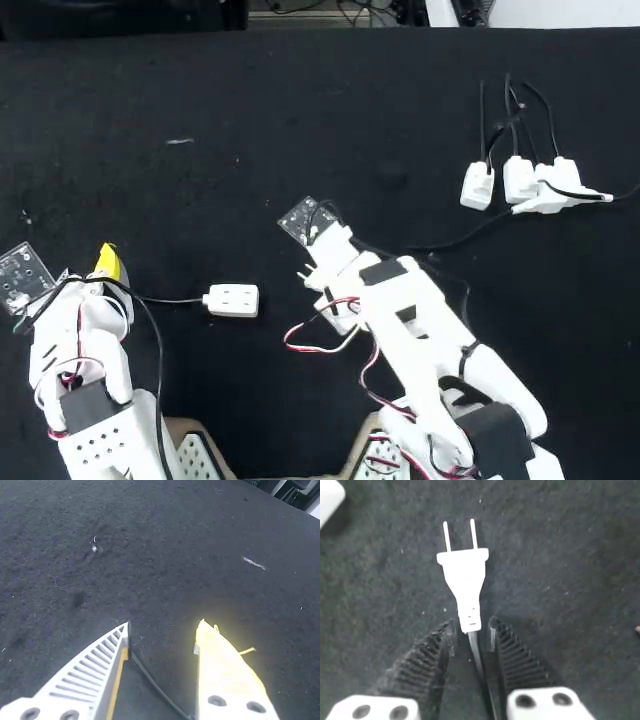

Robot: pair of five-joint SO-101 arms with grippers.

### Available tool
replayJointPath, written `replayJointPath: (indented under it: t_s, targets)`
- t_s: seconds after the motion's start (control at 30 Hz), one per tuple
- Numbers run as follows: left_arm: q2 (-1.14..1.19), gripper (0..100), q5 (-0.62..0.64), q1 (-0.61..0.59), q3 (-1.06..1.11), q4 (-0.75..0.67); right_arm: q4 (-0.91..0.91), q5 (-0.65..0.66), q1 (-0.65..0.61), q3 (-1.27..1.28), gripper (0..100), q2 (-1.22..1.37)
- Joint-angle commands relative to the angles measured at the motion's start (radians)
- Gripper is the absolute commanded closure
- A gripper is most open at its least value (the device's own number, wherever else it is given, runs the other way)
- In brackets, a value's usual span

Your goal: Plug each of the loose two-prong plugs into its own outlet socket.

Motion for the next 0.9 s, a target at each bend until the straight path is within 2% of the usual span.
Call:
replayJointPath:
  t_s: [0.0,0.23,0.57,0.87]
  targets:
    - [-0.005,78,0.002,0.012,-0.068,-0.012,0.048,-0.009,0.035,-0.051,89.9,-0.090]
    - [-0.005,78,0.002,0.012,-0.068,-0.012,0.094,-0.025,0.049,-0.091,89.9,-0.237]
    - [-0.005,78,0.002,0.012,-0.067,-0.012,-0.117,-0.173,0.025,-0.084,89.7,-0.025]
    - [-0.005,78,0.002,0.012,-0.067,-0.012,-0.118,-0.175,-0.094,-0.082,89.9,0.025]
